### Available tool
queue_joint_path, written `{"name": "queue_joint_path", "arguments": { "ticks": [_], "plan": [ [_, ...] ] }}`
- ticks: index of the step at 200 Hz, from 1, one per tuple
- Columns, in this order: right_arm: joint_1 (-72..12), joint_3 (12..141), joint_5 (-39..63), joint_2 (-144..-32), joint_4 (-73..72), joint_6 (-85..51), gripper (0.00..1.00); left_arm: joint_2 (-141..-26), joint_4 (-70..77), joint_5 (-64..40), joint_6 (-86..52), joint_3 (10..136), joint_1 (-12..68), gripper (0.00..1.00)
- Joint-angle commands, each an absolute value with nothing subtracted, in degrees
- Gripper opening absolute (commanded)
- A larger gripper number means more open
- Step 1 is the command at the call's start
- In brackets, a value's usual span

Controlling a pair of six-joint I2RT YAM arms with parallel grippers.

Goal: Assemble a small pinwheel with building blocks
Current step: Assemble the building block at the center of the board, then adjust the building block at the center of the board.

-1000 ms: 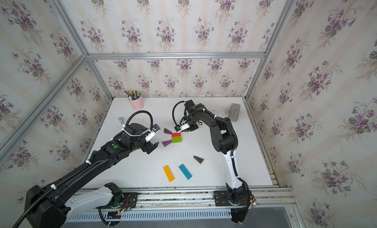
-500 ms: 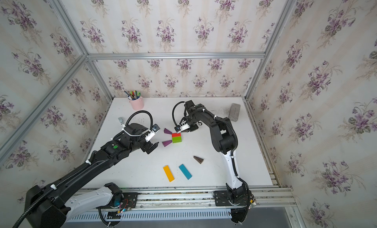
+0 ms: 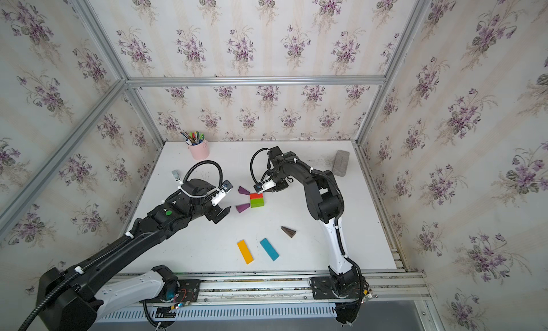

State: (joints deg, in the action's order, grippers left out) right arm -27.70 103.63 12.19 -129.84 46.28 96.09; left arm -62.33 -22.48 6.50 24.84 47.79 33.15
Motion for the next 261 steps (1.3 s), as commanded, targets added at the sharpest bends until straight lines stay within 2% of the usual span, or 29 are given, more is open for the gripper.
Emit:
{"name": "queue_joint_path", "arguments": {
  "ticks": [1,46,92,122,137,144,161,185,205,213,221,234,244,261],
  "plan": [
    [-27.7,103.9,12.0,-130.4,45.9,95.9,0.35,-62.5,-21.0,6.0,24.7,48.0,33.1,1.00],
    [-27.7,103.9,12.6,-129.9,44.9,95.3,0.37,-62.6,-21.0,5.5,24.8,48.1,33.1,1.00],
    [-27.7,103.5,13.4,-128.3,44.6,95.1,0.44,-62.2,-20.9,5.4,25.0,48.0,33.1,1.00],
    [-27.7,102.7,13.4,-126.3,44.7,94.1,0.54,-61.8,-20.8,5.6,25.1,48.0,33.1,1.00],
    [-27.7,101.4,14.2,-123.9,43.7,92.9,0.68,-61.6,-20.8,5.9,25.1,47.9,33.0,1.00],
    [-27.7,100.1,14.0,-122.4,42.9,92.4,0.72,-61.6,-20.6,6.2,25.1,47.9,32.9,1.00],
    [-27.7,94.4,14.8,-115.7,37.0,89.2,0.71,-61.8,-19.9,6.8,24.8,47.5,32.4,1.00],
    [-27.7,81.1,14.5,-102.4,21.7,79.4,0.69,-65.0,-17.1,3.0,21.4,48.3,28.7,0.98],
    [-29.1,66.2,11.1,-91.1,5.6,69.6,0.68,-73.1,-18.4,1.9,18.6,53.6,26.4,0.88],
    [-30.0,61.4,9.1,-87.3,-0.7,61.4,0.67,-76.9,-19.8,2.5,18.7,55.9,26.4,0.84],
    [-30.4,58.4,6.0,-84.7,-5.9,50.3,0.72,-80.5,-21.0,3.1,18.2,58.3,26.4,0.80],
    [-32.7,58.4,1.0,-82.8,-5.5,33.4,0.75,-87.7,-22.4,4.0,17.0,61.5,26.4,0.74],
    [-32.7,60.5,-1.7,-82.9,-0.5,23.2,0.71,-91.2,-22.5,4.8,16.3,63.2,26.4,0.69],
    [-32.6,60.4,1.5,-83.4,5.2,15.2,0.62,-95.0,-22.8,5.3,14.2,65.7,26.4,0.60]
  ]
}}
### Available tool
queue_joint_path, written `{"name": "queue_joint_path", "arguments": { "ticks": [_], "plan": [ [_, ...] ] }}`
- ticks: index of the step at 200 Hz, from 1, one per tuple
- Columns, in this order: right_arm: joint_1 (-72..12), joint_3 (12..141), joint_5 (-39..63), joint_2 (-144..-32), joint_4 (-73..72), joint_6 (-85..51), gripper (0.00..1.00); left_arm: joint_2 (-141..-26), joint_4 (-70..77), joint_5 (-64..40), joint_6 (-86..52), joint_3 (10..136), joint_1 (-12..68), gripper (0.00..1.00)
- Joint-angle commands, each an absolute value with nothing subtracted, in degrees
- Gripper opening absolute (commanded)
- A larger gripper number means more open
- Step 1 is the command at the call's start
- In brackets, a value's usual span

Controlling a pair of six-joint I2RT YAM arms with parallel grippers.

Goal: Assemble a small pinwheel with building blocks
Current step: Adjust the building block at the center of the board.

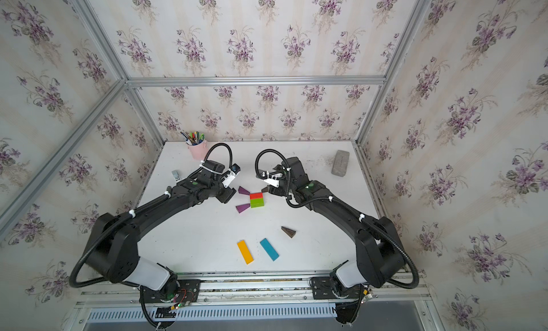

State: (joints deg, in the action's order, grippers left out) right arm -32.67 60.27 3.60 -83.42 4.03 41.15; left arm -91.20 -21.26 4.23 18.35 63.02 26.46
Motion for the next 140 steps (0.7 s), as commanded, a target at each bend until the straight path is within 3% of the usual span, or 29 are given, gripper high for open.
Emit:
{"name": "queue_joint_path", "arguments": {
  "ticks": [1,38,111,121,140],
  "plan": [
    [-32.6,60.4,1.5,-83.4,5.4,14.6,0.62,-95.1,-22.8,5.4,14.1,65.7,26.4,0.60],
    [-32.6,53.5,0.1,-78.8,1.8,4.6,0.64,-99.5,-22.0,6.0,14.3,66.1,27.0,0.58],
    [-32.0,50.1,-1.0,-75.5,0.0,5.0,0.69,-105.9,-20.7,9.1,15.0,68.8,27.1,0.56],
    [-32.0,49.8,-1.0,-75.2,-0.1,5.2,0.69,-106.7,-21.2,9.3,15.1,69.9,27.0,0.50],
    [-31.9,49.5,-1.7,-74.8,-0.2,5.2,0.70,-107.4,-21.7,8.9,15.5,70.9,27.1,0.48]
  ]
}}
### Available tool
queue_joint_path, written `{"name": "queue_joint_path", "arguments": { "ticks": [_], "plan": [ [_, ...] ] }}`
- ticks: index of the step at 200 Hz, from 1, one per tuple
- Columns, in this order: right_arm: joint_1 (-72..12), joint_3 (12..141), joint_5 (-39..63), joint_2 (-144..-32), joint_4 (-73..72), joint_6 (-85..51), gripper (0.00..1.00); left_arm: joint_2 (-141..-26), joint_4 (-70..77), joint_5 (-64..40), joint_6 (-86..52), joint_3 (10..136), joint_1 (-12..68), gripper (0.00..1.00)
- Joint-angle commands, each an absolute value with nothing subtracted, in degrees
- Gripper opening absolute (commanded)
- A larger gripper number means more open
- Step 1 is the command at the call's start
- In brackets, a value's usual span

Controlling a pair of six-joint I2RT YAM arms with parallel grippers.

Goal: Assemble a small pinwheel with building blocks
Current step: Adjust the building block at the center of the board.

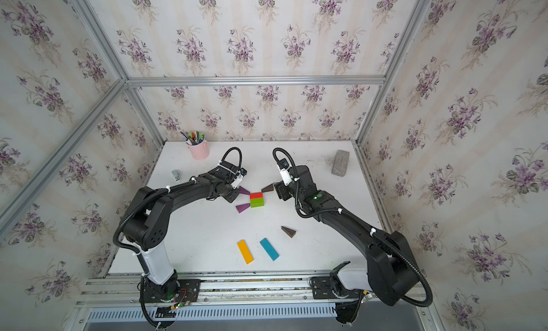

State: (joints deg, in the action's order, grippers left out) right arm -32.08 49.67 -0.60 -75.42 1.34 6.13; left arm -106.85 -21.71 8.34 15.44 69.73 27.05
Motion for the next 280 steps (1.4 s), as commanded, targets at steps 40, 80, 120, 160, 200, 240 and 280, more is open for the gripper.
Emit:
{"name": "queue_joint_path", "arguments": {
  "ticks": [40,80,120,160,200,240,280],
  "plan": [
    [-31.6,49.4,-1.4,-74.7,-0.2,5.3,0.71,-109.2,-21.8,9.0,16.4,72.2,27.1,0.45],
    [-31.6,48.3,-1.8,-73.2,-1.1,6.4,0.72,-110.1,-21.9,9.0,16.9,72.8,27.1,0.45],
    [-31.6,48.1,-2.2,-73.0,-1.0,6.5,0.73,-111.9,-22.1,9.1,17.7,74.2,27.2,0.44],
    [-31.6,47.8,-2.3,-72.7,-1.4,7.0,0.73,-112.8,-22.7,9.2,17.9,74.9,27.2,0.44],
    [-31.6,47.8,-2.2,-72.8,-1.3,7.1,0.73,-113.7,-23.5,9.7,17.7,76.0,27.2,0.43],
    [-31.6,47.7,-2.3,-72.4,-1.4,7.4,0.73,-114.3,-24.3,10.2,17.5,76.8,27.2,0.43],
    [-31.6,47.7,-2.1,-72.6,-1.6,7.4,0.73,-114.4,-24.4,10.2,17.4,77.1,27.2,0.43]
  ]
}}
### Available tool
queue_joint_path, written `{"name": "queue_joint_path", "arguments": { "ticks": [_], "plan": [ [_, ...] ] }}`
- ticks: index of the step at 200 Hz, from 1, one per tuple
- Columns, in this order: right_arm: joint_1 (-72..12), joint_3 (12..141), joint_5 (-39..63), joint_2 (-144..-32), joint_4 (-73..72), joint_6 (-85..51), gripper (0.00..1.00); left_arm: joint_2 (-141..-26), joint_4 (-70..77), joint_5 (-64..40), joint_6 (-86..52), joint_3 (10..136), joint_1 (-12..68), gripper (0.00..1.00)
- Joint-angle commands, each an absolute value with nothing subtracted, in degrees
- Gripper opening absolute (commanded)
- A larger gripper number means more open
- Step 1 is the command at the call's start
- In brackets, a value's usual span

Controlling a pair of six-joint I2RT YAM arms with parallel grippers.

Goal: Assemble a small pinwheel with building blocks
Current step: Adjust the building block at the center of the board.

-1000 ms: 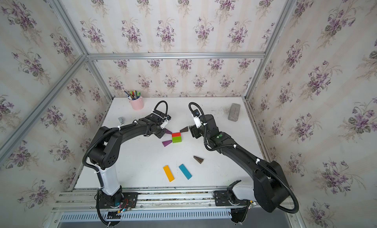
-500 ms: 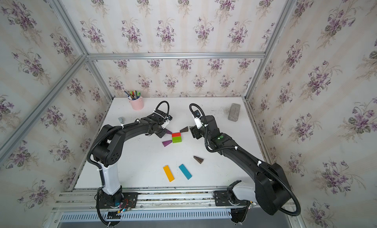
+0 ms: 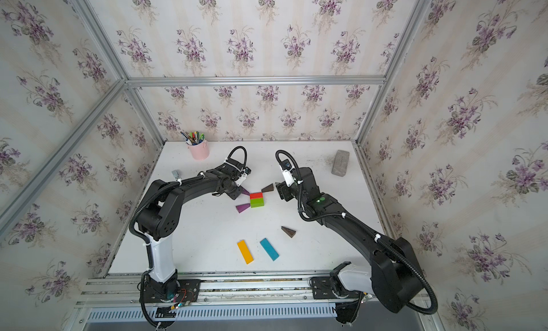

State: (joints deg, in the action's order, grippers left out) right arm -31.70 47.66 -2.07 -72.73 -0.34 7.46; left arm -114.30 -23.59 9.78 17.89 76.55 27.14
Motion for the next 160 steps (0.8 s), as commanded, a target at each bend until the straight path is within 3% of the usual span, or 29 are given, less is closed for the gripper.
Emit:
{"name": "queue_joint_path", "arguments": {
  "ticks": [1,85,99,120,160],
  "plan": [
    [-31.6,47.7,-2.1,-72.6,-1.5,7.5,0.73,-114.4,-24.4,10.2,17.5,77.1,27.2,0.43],
    [-31.6,48.7,-4.6,-74.9,0.9,4.8,0.74,-113.6,-26.1,9.5,16.4,78.3,27.2,0.42],
    [-27.1,49.9,-5.2,-77.3,3.2,1.1,0.73,-112.2,-26.8,9.3,14.9,77.5,27.2,0.42],
    [-22.5,52.1,-0.7,-82.8,6.6,-2.0,0.70,-109.2,-27.1,9.8,13.1,75.7,27.2,0.42],
    [-22.3,56.3,3.9,-93.6,10.0,-5.8,0.59,-100.2,-27.9,9.6,12.7,72.8,27.8,0.44]
  ]
}}
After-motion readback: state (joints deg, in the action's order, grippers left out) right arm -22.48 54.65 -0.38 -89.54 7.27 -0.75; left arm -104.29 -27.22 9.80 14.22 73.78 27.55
